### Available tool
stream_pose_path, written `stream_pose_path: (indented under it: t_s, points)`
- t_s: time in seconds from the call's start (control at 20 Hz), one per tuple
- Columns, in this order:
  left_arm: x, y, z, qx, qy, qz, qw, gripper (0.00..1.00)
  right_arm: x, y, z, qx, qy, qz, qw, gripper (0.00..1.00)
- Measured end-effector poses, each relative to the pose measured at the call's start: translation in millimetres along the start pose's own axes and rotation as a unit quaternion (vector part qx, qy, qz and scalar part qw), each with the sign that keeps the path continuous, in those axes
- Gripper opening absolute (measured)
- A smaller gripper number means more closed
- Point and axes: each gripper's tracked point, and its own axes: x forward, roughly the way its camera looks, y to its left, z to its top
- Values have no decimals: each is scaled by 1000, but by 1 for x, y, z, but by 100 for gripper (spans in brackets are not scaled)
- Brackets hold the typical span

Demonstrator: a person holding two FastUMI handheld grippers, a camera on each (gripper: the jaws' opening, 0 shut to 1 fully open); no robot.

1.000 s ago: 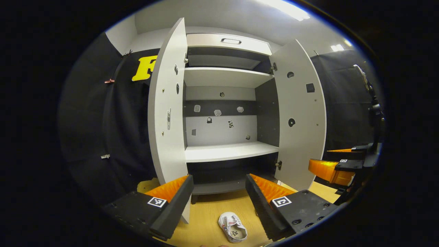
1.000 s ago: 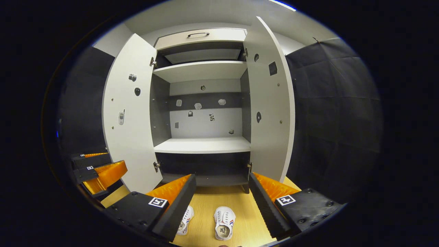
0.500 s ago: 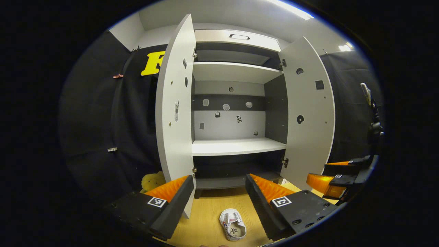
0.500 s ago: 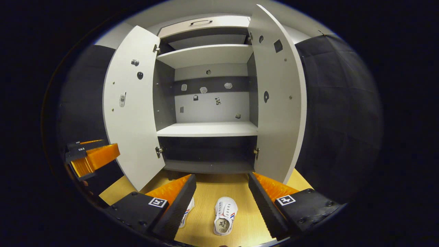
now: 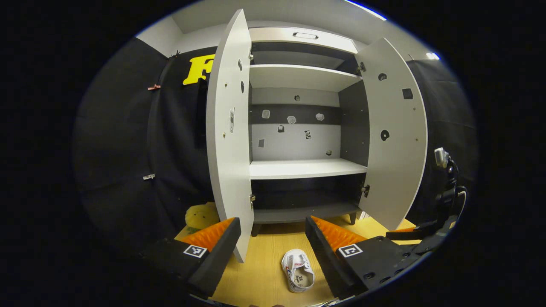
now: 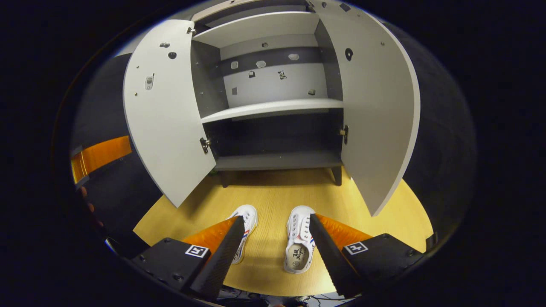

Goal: Grab one shoe with the right hand and put it into the shoe cabinet, grab the other shoe with the left hand and put it into the shoe cabinet; then close the right door with the right hand and the left door with the left hand.

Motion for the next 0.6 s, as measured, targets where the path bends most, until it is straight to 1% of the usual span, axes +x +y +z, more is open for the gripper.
stream_pose_path:
  t_s: [0.2, 0.3, 0.4, 0.45, 0.6]
  points:
    - [4, 7, -19, -11, 30, 10, 999, 95, 20, 4, -41, 16, 48, 8, 999, 99]
    - [4, 9, -25, 7, 35, 13, 999, 96, 31, 6, -60, 12, 69, 10, 997, 99]
    - [6, 5, -34, 27, 41, 6, 999, 95, 44, 2, -78, 5, 88, 7, 996, 99]
    - [7, 2, -41, 25, 49, -1, 999, 95, 50, 0, -88, 3, 98, 5, 995, 99]
    - [8, -3, -56, -1, 72, -8, 997, 95, 65, -5, -115, 3, 125, 0, 992, 99]
